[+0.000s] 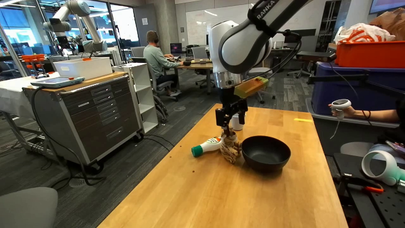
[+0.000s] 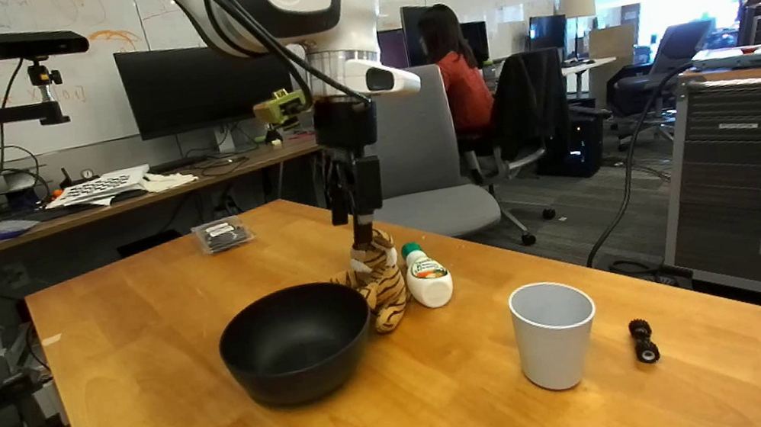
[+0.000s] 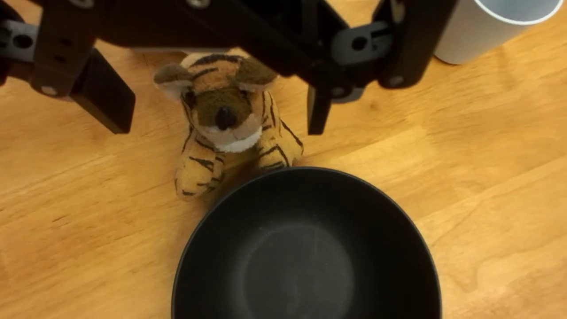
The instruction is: Pick up the toy and put it in the bowl
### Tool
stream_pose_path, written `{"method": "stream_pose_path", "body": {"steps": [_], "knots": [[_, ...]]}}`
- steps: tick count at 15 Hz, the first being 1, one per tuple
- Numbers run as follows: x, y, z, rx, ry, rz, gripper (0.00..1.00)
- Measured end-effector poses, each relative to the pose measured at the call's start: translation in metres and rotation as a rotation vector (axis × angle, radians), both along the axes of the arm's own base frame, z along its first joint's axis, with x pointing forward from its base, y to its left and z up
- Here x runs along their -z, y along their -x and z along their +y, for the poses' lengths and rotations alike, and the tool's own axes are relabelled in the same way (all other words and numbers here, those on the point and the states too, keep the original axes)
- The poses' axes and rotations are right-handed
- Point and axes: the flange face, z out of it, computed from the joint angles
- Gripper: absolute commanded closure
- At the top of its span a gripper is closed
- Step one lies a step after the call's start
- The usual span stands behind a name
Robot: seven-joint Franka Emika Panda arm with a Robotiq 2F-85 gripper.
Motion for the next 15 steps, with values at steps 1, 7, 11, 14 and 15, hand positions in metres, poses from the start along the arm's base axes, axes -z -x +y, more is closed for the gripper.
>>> {"method": "stream_pose_path", "body": {"steps": [1, 7, 11, 14, 15], "knots": [[0.004, 0.000, -0.002, -0.001, 0.004, 0.004, 0.00], [0.016, 0.002, -0.007, -0.011, 0.025, 0.019, 0.14], [0.020, 0.002, -0.007, -0.009, 0.026, 0.024, 0.49], [0.021, 0.002, -0.006, -0.004, 0.027, 0.025, 0.73], [0.021, 0.002, -0.005, -0.003, 0.027, 0.025, 0.80]]}}
